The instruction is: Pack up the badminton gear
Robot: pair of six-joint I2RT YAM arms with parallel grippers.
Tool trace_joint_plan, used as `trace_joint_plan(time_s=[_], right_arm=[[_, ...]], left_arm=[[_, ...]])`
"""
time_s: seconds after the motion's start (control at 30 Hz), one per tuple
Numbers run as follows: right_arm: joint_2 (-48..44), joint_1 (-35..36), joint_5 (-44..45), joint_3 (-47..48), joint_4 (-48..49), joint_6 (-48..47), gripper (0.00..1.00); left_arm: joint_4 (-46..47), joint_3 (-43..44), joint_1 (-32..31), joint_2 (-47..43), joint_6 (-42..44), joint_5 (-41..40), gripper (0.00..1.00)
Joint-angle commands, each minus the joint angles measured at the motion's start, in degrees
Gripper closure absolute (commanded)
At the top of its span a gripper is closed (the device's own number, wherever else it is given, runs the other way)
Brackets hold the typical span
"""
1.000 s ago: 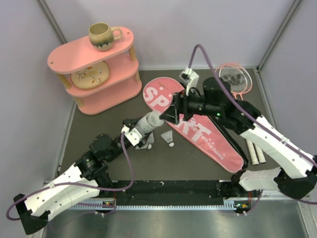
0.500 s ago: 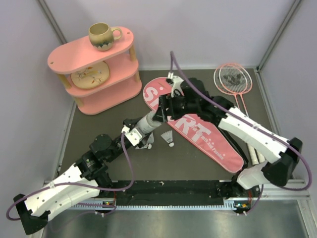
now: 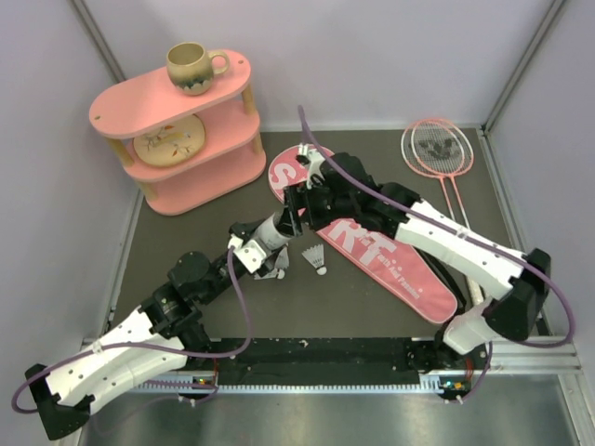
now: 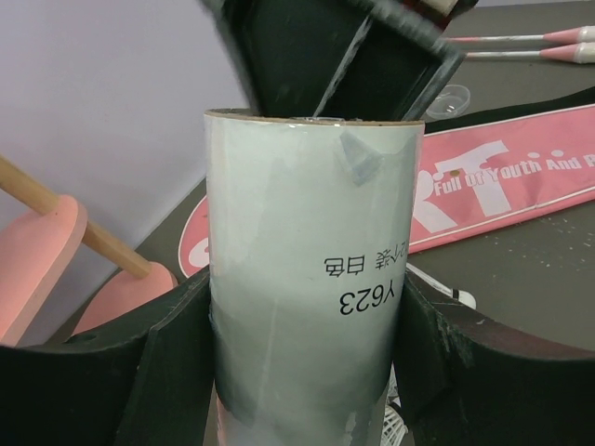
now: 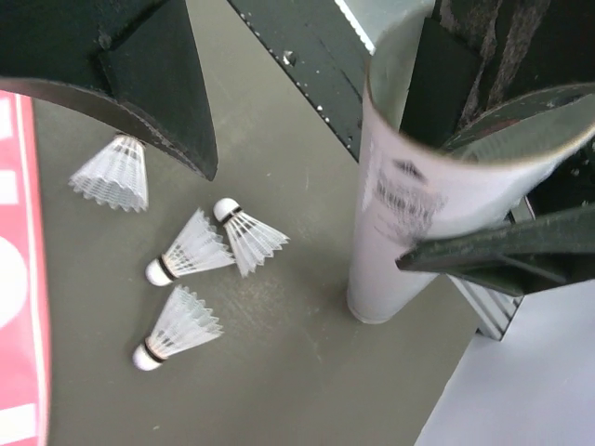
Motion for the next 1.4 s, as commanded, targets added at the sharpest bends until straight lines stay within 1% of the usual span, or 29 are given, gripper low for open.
trace_joint_plan(time_s=[0.0, 0.03, 0.07, 0.13, 0.17, 0.2, 0.23, 0.27, 0.3, 0.33, 0.37, 0.43, 0.47, 0.5, 0.53, 0.57, 0.6, 0.63, 0.67, 0.7, 0.8, 0.97, 1.1, 1.17, 1.2, 1.27, 1.37], right_arm=[[-12.05, -0.89, 8.66, -4.76, 2.35, 1.33, 0.22], [-13.73, -1.59, 10.50, -6.26, 2.43, 2.47, 0.22], [-14.96, -3.08, 14.44, -7.67, 2.43, 5.70, 0.21], [-17.95, -4.93, 19.63, -12.59, 2.26, 10.02, 0.18], [-18.75, -6.68, 20.79, -14.43, 2.43, 15.00, 0.16], [-19.28, -7.22, 22.02, -17.58, 2.43, 17.31, 0.15], [-19.37, -7.57, 24.91, -18.92, 2.43, 19.51, 0.14], [-18.76, -7.75, 25.89, -19.98, 2.43, 23.62, 0.13], [-18.06, -8.28, 26.60, -21.38, 2.17, 25.75, 0.12], [-15.79, -8.63, 27.56, -21.66, 1.82, 28.12, 0.12], [-14.20, -8.81, 27.57, -21.48, -0.10, 32.50, 0.12], [-9.99, -9.42, 26.61, -18.68, -2.48, 35.52, 0.12], [-5.00, -9.51, 26.52, -17.02, -5.01, 38.31, 0.12], [-1.56, -9.51, 26.26, -12.48, -10.26, 39.30, 0.13], [1.43, -9.51, 25.56, -9.82, -13.27, 39.74, 0.14], [7.99, -9.60, 24.86, -7.27, -15.56, 39.57, 0.16], [10.84, -9.60, 24.07, -2.55, -18.89, 39.05, 0.21], [13.48, -9.60, 22.40, -0.50, -19.97, 38.43, 0.23], [16.20, -9.69, 21.52, 1.09, -20.41, 37.56, 0.26], [19.79, -9.60, 20.73, 3.11, -20.68, 37.46, 0.30], [24.82, -9.51, 18.17, 4.79, -20.95, 38.25, 0.34], [26.86, -9.42, 16.24, 3.13, -20.95, 39.83, 0.37], [26.42, -8.90, 15.18, 1.02, -20.77, 40.27, 0.48], [25.90, -8.81, 15.44, 0.58, -20.60, 40.27, 0.51], [25.72, -8.81, 15.79, 0.23, -20.33, 40.27, 0.55], [24.93, -8.89, 16.67, -0.12, -20.24, 40.88, 0.59], [24.05, -8.81, 16.41, -0.74, -19.45, 41.06, 0.78]], left_arm=[[5.07, 0.96, -0.39, -0.72, -0.42, 0.19, 0.78], [5.07, 0.96, -0.39, -0.64, -0.33, 0.01, 0.78], [5.16, 0.96, -0.48, -0.90, -0.33, -0.34, 0.78], [5.16, 1.05, -0.39, -0.99, -0.42, -1.21, 0.78], [5.25, 1.05, -0.39, -0.99, -0.33, -1.48, 0.78], [5.34, 1.05, -0.39, -1.08, -0.33, -1.83, 0.78], [5.16, 1.14, -0.39, -0.99, -0.42, -2.18, 0.78], [5.16, 1.23, -0.39, -1.16, -0.42, -2.36, 0.78], [5.16, 1.14, -0.39, -1.25, -0.42, -2.54, 0.78], [5.16, 1.23, -0.39, -1.34, -0.59, -2.62, 0.77], [5.16, 1.14, -0.39, -1.51, -0.50, -2.80, 0.78], [5.16, 1.23, -0.39, -1.78, -0.59, -2.98, 0.78], [5.25, 1.23, -0.39, -1.87, -0.68, -3.06, 0.78], [5.16, 1.23, -0.39, -1.95, -0.68, -3.07, 0.78], [5.25, 1.23, -0.39, -1.96, -0.68, -3.07, 0.78], [5.08, 1.23, -0.48, -2.13, -0.68, -3.07, 0.78], [5.07, 1.23, -0.39, -2.22, -0.68, -3.15, 0.78], [5.07, 1.23, -0.39, -2.39, -0.68, -3.07, 0.78], [4.99, 1.23, -0.39, -2.48, -0.59, -3.07, 0.78], [4.90, 1.23, -0.39, -2.66, -0.68, -3.15, 0.78], [4.90, 1.14, -0.39, -2.75, -0.68, -3.07, 0.78], [4.90, 1.14, -0.39, -2.92, -0.85, -3.07, 0.78], [5.07, 1.23, -0.39, -2.13, -0.68, -2.63, 0.78], [4.90, 1.40, -0.48, -1.96, -0.94, -2.10, 0.78], [4.99, 1.40, -0.39, -1.96, -1.03, -2.01, 0.78], [4.99, 1.31, -0.39, -1.96, -1.12, -2.10, 0.78], [4.99, 1.23, -0.48, -1.69, -0.94, -2.19, 0.78]])
